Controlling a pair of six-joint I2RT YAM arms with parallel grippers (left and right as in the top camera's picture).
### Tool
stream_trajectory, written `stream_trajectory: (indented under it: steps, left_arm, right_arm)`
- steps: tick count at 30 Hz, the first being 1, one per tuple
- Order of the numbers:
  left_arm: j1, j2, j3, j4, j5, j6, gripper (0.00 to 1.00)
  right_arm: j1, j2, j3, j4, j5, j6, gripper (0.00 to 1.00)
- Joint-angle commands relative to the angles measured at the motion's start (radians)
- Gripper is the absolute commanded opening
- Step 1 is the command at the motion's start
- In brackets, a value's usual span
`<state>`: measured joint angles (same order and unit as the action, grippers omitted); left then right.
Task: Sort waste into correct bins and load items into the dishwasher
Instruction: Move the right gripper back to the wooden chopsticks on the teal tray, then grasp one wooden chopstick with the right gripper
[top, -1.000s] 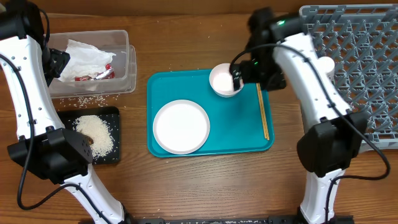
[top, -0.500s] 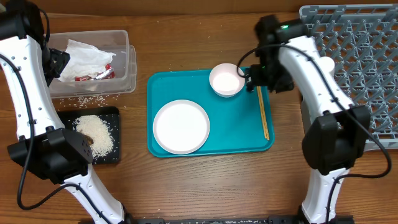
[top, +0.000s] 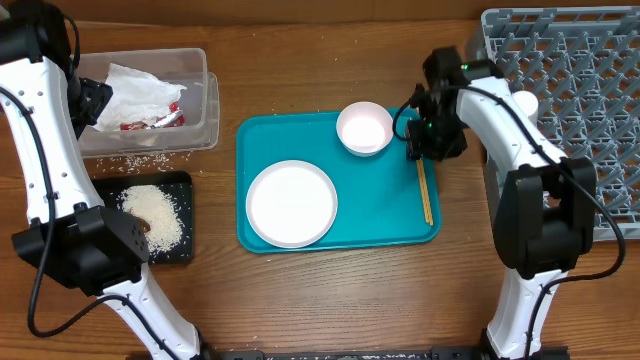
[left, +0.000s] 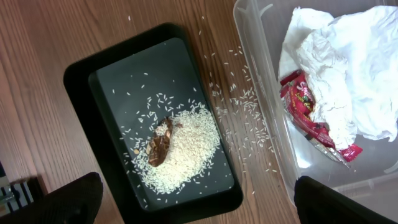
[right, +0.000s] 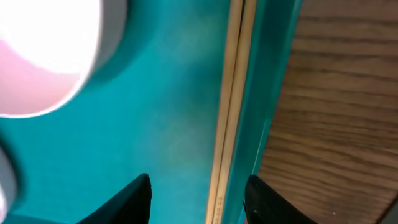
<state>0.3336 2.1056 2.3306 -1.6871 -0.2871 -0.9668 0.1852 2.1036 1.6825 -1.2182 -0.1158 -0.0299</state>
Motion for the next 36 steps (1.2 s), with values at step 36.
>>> stream_trajectory:
  steps: [36]
  left_arm:
    - [-0.009,-0.019,0.0,-0.003,-0.007,-0.013,1.0]
  right_arm:
    - [0.089,-0.013,-0.238,0.177,0.107,0.115,0.18]
